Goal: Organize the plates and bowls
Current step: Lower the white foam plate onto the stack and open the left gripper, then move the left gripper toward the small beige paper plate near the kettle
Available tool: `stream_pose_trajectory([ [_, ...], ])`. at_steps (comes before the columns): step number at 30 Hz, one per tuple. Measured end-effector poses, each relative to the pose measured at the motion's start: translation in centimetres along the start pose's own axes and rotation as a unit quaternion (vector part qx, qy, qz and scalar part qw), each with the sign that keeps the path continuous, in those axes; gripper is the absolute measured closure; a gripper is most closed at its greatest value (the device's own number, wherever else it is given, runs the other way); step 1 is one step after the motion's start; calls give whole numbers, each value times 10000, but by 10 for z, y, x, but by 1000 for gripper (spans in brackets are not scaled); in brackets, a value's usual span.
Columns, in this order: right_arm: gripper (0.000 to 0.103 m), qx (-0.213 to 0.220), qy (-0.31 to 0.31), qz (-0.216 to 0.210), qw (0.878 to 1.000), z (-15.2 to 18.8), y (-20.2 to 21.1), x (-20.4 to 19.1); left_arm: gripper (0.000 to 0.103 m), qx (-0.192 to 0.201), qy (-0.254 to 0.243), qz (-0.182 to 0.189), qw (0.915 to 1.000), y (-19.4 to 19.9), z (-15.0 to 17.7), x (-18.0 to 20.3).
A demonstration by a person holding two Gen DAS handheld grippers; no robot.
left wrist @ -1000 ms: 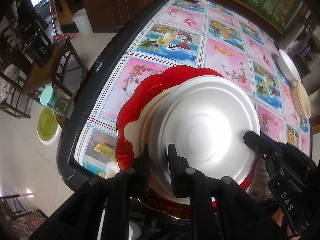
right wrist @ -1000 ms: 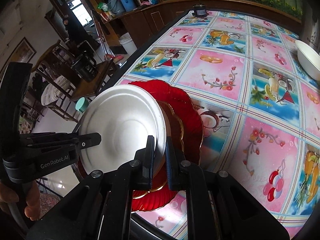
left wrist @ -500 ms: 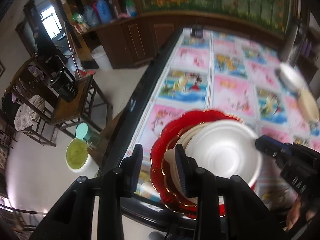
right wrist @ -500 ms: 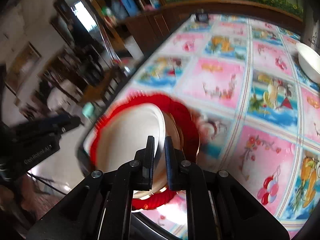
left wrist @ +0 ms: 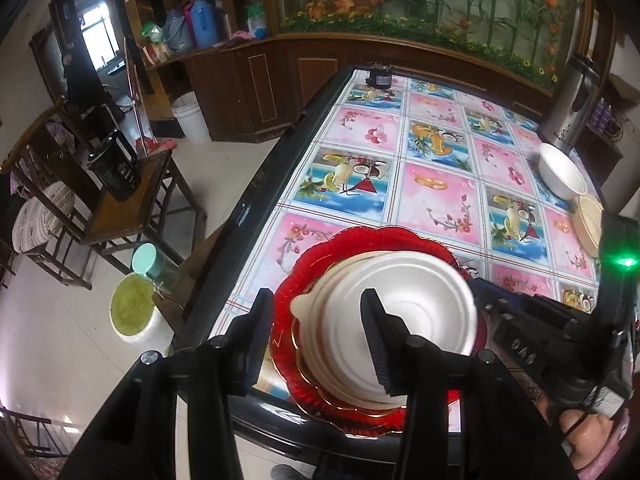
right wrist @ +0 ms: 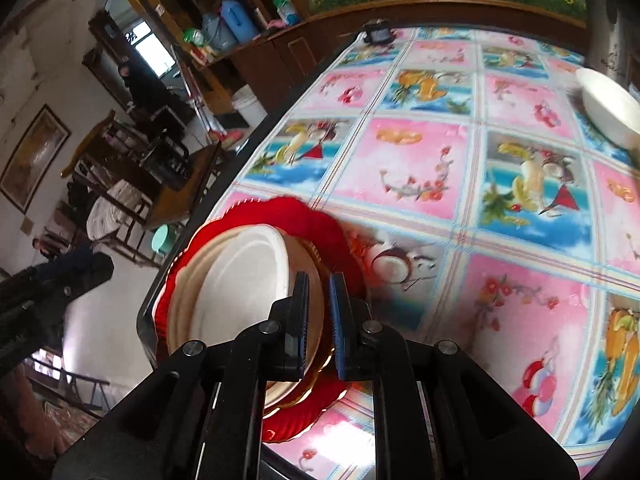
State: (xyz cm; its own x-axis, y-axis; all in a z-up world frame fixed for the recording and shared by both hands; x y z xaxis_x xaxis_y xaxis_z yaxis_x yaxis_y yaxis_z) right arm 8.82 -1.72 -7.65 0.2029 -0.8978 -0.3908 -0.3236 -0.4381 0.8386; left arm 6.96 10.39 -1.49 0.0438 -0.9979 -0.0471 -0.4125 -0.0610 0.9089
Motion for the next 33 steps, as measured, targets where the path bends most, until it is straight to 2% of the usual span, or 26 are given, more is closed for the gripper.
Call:
stream_pose_trajectory([
  [5, 92, 224, -121, 29, 9997, -3, 10, 8, 58, -46, 74, 28, 10000, -3, 0, -2],
  [10, 93, 215, 176, 86, 9996, 2, 2, -4, 58, -112, 82, 104, 9998, -6, 1, 0],
  [14, 92, 763, 290, 85, 9966, 3, 20, -10, 58, -130, 126, 139, 9997, -7, 2, -3],
  [16, 92, 938, 504, 270, 9940, 3, 25, -18, 58, -135, 184, 160, 9996, -7, 1, -6],
  [19, 93, 591, 611, 381, 9957, 5, 7, -23, 58, -157, 195, 203, 9995, -9, 0, -5],
  [21, 92, 336, 514, 302, 9977, 7, -8, -19, 58, -167, 170, 208, 9995, -10, 1, -3],
  [22, 92, 344, 438, 221, 9982, 8, -8, -17, 58, -177, 150, 202, 9995, -10, 2, -2],
  [28, 93, 844, 386, 244, 9954, 4, 27, -2, 58, -214, 169, 382, 9989, -11, -1, 6],
  [33, 93, 1036, -142, 284, 9941, -1, 53, 46, 58, -268, -147, 649, 9974, -11, -6, 45],
])
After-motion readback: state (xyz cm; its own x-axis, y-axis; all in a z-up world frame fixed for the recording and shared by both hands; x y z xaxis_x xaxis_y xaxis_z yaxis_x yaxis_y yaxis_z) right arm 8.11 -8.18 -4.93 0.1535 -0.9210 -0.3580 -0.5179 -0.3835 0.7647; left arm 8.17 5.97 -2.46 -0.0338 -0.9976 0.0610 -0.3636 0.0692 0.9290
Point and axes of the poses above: each gripper's, at about its wrist camera, not at the fingertips, and y roughly against the way its jaws point, x to its right, z to its underside, the point moved 3 cm from there along -y, roughly the way its jaws point, and after that the axes turned 9 degrees about -x, right-handed, at the moved point
